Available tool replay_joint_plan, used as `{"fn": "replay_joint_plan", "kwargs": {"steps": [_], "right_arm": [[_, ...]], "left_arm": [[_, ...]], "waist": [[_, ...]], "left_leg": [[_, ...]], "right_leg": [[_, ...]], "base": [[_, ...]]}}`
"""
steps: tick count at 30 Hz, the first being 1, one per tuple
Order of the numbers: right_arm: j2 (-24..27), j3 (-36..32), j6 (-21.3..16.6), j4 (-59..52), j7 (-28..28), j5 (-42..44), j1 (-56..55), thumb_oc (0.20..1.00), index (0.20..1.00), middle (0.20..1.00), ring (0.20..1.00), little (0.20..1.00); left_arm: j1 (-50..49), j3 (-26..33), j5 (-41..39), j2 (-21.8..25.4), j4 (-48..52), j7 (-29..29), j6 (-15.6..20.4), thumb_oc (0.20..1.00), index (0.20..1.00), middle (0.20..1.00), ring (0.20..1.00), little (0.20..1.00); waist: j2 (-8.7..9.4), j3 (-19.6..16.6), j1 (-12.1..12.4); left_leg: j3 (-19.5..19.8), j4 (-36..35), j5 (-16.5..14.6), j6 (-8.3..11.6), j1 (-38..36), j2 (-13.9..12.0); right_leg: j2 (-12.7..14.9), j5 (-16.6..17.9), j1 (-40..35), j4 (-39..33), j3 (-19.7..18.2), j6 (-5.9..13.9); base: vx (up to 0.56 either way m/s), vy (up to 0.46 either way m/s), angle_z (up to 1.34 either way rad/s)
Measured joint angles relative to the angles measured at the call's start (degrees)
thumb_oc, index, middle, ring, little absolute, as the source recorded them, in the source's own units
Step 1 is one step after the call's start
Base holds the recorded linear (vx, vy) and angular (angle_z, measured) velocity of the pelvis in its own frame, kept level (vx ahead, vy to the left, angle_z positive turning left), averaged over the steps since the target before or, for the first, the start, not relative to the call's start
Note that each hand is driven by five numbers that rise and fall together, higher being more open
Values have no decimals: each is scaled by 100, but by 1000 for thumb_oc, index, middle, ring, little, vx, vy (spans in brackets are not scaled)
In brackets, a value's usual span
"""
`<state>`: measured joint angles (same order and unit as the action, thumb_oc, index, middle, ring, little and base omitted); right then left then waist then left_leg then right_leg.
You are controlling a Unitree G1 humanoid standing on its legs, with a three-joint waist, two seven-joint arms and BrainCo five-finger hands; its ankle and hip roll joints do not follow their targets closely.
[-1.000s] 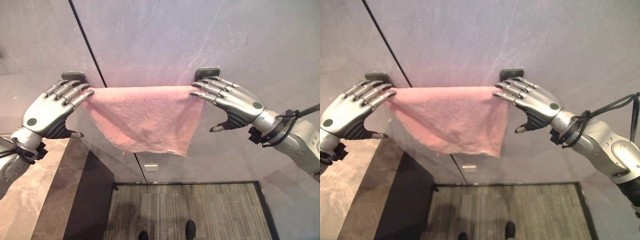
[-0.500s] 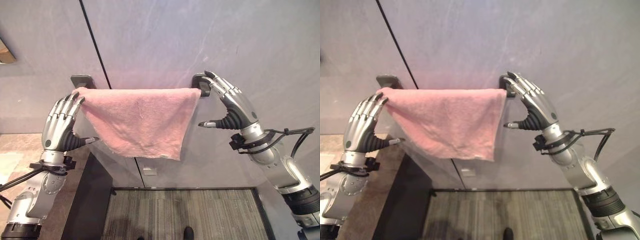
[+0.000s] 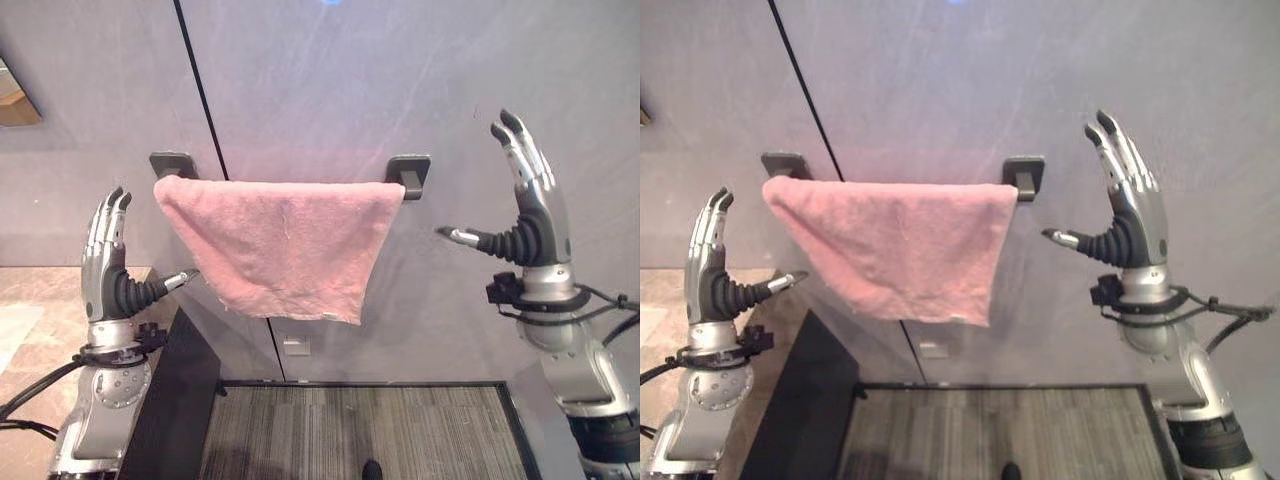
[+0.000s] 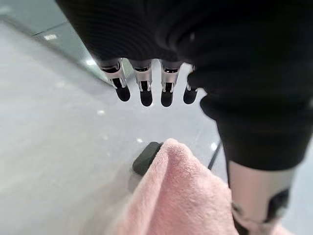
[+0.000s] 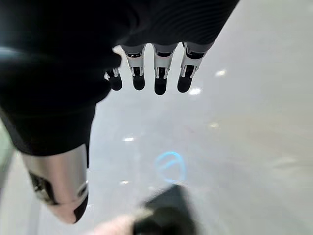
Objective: Put brush and paste in cup on sink, flatten towel.
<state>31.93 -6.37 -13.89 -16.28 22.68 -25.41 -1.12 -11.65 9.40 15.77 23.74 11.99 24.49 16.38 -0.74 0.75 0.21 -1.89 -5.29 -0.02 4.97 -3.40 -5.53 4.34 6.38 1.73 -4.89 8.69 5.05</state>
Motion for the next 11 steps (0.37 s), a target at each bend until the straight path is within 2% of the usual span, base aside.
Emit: {"fn": "replay_joint_plan", "kwargs": {"steps": [2,4,8,11], "right_arm": [[-344,-180,-15,255,85,177,-490,1000,1000,1000,1000,1000],[-482,-210,-68,648,93,500,-786,1000,1000,1000,1000,1000],[-521,-163,-132,1509,-58,877,-1271,1000,1000,1000,1000,1000],[-509,371,-5,2805,-328,1127,-1285,1000,1000,1000,1000,1000]], "left_arm": [[-371,-223,-493,-241,-169,-179,62,1000,1000,1000,1000,1000],[-650,-457,-725,-254,-559,-414,66,1000,1000,1000,1000,1000],[-821,-990,-1099,-219,-1711,-882,9,1000,1000,1000,1000,1000],[-811,-1561,-1140,-218,-2878,-1221,-138,1000,1000,1000,1000,1000]], "waist": [[-24,-10,-44],[-68,15,-117],[-122,12,-150],[-107,24,-180]], "left_leg": [[12,-9,-20,-29,17,7],[16,-12,-39,-58,47,18],[53,-12,-45,-68,54,22],[115,-10,-44,-68,75,24]], "right_leg": [[13,-4,7,0,6,3],[24,-4,35,0,12,6],[35,-26,22,-1,61,22],[39,-45,10,-1,119,29]], "base": [[0,0,0],[0,0,0],[-20,3,5],[-24,-12,10]]}}
